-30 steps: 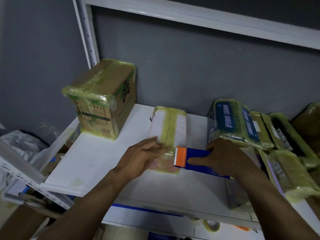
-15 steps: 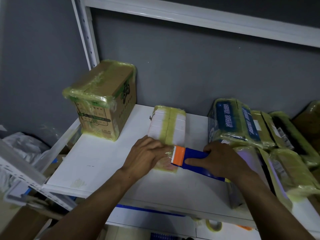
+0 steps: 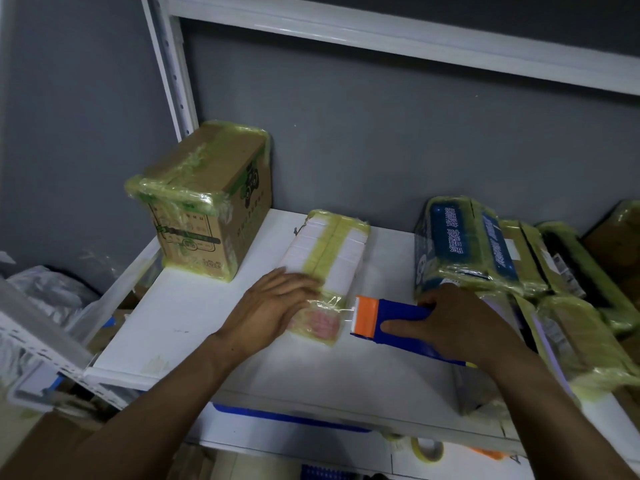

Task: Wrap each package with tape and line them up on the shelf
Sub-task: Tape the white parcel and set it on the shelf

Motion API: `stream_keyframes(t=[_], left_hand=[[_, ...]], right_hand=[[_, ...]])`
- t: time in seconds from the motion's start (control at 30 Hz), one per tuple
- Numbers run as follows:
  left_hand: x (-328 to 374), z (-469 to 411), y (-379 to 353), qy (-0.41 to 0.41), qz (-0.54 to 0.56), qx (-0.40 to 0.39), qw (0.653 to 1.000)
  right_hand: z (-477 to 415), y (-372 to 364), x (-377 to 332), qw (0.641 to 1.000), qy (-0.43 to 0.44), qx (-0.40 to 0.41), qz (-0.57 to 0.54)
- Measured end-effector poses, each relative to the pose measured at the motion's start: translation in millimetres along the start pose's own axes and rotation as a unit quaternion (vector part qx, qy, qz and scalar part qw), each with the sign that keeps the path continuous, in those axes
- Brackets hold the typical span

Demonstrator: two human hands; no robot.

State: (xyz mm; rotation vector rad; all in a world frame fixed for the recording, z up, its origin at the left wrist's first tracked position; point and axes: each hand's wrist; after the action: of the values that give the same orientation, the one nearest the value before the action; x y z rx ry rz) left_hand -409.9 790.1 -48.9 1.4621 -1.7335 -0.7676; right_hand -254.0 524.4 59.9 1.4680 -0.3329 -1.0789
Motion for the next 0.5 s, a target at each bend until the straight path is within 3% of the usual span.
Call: stream_keyframes(t=[0.1,0.2,0.5], left_hand=[[8.0,1.7,-7.4,0.003,0.031,-0.040,0.999],[8.1,4.9,-8.9,-0.006,-0.012,-0.052,0.999],[16.3,-9.8,-23.4,0.005,0.025,-0.025,0.999]], right_hand=[[-3.4,-2.7,1.4,1.000,-0.010,-0.005,0.000],[-4.7,-5.1,3.8,1.000,-0.017,0.002,0.002],[-9.0,-16.0,13.1,1.000,-0.008,0.011,0.003]])
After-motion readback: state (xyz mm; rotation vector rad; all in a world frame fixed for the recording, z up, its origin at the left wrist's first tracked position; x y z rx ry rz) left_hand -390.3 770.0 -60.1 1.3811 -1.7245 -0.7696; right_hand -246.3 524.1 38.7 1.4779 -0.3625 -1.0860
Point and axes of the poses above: each hand's wrist, its own z-axis away from the middle knuckle, its own y-axis out of the back of the hand, x = y × z, and after that the axes turned 10 degrees about -z, right-handed
